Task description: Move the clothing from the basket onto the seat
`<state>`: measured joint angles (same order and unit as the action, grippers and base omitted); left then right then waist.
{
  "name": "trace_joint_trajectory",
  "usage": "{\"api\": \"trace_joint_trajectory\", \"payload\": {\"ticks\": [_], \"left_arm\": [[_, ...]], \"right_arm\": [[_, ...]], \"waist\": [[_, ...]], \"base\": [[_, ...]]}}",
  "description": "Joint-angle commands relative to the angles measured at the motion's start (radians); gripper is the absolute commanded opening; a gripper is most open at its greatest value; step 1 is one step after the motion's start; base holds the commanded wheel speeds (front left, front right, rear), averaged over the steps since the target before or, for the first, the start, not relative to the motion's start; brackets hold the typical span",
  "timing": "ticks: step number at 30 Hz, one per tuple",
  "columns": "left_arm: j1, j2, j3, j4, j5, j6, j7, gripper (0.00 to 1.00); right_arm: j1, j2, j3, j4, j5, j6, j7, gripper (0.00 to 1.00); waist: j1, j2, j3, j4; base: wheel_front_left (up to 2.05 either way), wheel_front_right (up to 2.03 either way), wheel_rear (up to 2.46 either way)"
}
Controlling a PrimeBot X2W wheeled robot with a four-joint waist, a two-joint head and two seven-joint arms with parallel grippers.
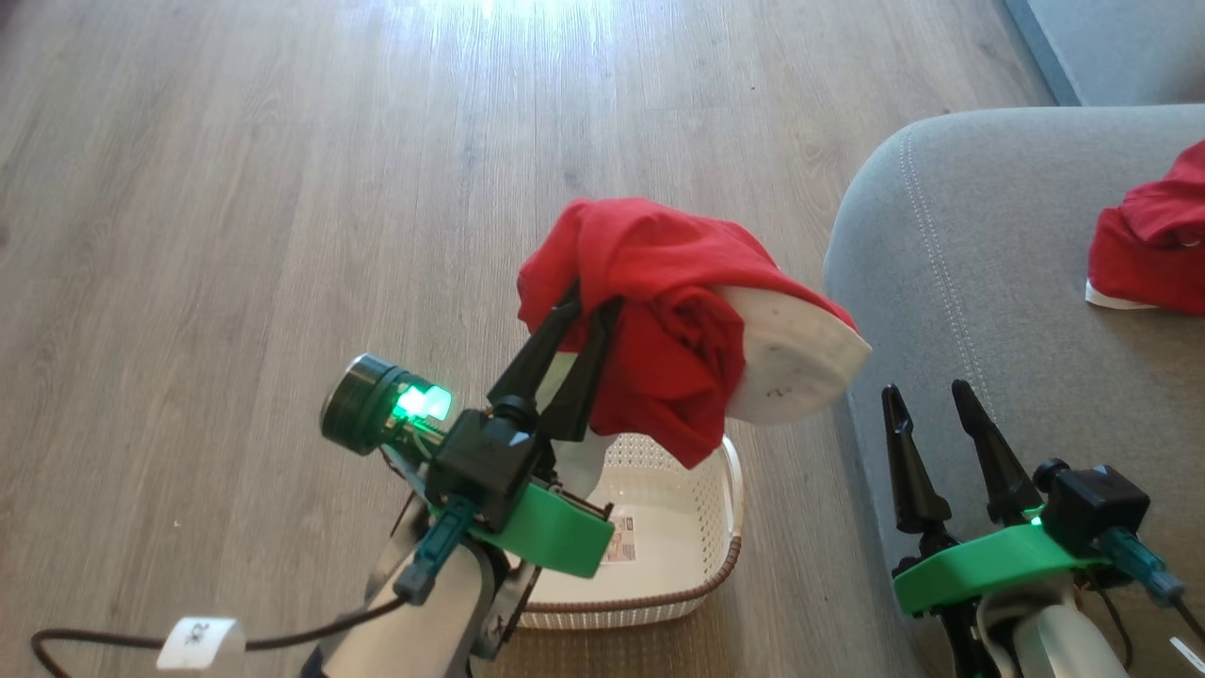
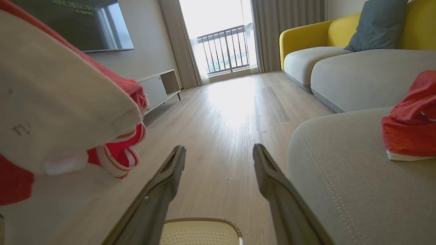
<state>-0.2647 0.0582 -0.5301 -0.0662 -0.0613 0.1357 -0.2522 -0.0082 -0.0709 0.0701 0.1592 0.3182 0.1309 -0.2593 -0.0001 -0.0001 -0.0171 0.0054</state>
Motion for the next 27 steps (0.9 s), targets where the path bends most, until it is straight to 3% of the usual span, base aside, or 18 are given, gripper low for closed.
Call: {"api": "trace_joint_trajectory", "payload": {"ticks": [1,7,18,22,27], "left_arm": [[-0.046,-0.007,0.045,-0.032,0.002,0.005,-0.010,0.00],[-0.051,-0.008,0.072,-0.028,0.008,0.001,-0.010,0.00],[-0.057,-0.008,0.091,-0.018,0.019,-0.014,-0.010,0.00],[-0.058,-0.008,0.083,-0.013,0.019,-0.018,-0.010,0.00],[-0.060,-0.008,0.052,-0.002,0.014,-0.022,-0.010,0.00]], "right_arm": [[-0.032,-0.017,0.024,-0.041,-0.008,0.000,-0.002,1.00],[-0.027,-0.074,0.104,-0.099,0.003,0.000,-0.002,1.00],[-0.038,-0.301,0.439,-0.275,0.041,0.000,-0.002,1.00],[-0.062,-0.320,0.487,-0.286,0.039,0.000,-0.002,1.00],[-0.100,-0.297,0.502,-0.266,0.008,0.000,-0.002,1.00]], "waist": [[0.0001,0.0001,0.001,-0.001],[0.0001,0.0001,0.007,-0.009],[0.0001,0.0001,0.022,-0.010],[0.0001,0.0001,0.025,-0.008],[0.0001,0.0001,0.027,0.002]], "base": [[0.00,0.00,0.00],[0.00,0.00,0.00],[0.00,0.00,0.00],[0.00,0.00,0.00],[0.00,0.00,0.00]]}}
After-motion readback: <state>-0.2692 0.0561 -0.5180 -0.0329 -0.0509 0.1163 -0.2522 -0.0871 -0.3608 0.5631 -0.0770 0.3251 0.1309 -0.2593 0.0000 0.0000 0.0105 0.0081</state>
